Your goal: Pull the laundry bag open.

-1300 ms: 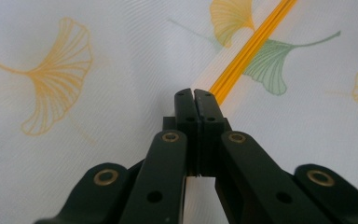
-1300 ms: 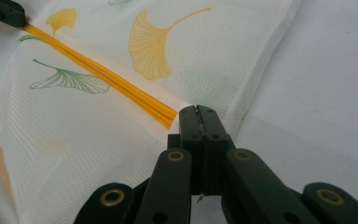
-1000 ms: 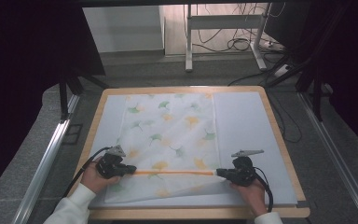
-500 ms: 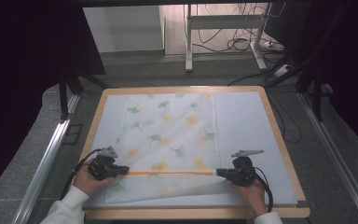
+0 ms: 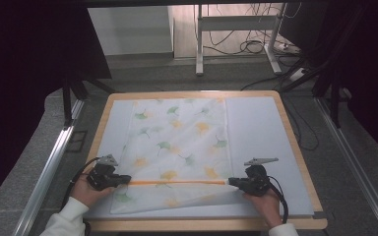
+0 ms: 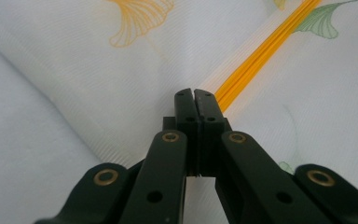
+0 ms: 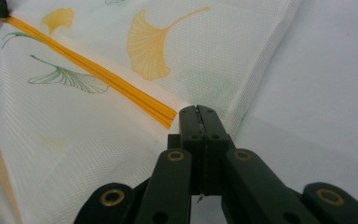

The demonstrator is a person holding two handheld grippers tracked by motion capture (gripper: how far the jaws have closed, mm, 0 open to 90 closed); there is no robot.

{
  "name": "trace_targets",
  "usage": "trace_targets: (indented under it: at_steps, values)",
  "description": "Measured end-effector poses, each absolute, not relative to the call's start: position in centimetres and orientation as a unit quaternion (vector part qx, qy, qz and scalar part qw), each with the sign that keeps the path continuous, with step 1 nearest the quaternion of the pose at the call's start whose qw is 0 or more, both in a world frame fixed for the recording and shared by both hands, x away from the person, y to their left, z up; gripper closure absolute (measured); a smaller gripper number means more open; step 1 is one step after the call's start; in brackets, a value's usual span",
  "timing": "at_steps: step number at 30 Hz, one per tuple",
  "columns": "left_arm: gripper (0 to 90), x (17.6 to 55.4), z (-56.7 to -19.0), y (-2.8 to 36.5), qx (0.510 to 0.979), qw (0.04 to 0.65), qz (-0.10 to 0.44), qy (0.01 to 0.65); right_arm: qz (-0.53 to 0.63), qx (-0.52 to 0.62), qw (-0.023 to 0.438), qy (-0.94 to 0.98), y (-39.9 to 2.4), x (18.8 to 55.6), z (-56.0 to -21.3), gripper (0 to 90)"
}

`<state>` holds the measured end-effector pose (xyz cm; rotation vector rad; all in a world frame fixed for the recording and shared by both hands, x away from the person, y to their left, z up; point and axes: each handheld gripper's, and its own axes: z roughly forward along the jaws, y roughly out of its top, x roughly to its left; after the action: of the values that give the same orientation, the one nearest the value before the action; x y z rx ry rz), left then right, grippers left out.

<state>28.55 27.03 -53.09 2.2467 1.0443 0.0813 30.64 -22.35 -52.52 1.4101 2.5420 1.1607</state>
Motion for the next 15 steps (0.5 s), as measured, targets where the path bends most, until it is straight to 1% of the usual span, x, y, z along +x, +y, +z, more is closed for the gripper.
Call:
trace_targets:
  at_steps: [15]
  values:
    - [89.9, 27.9, -53.3, 29.3, 0.845, 0.333, 0.032, 0.417, 0.37, 0.451, 0.007, 0.812, -22.3, 30.6, -52.5, 89.6]
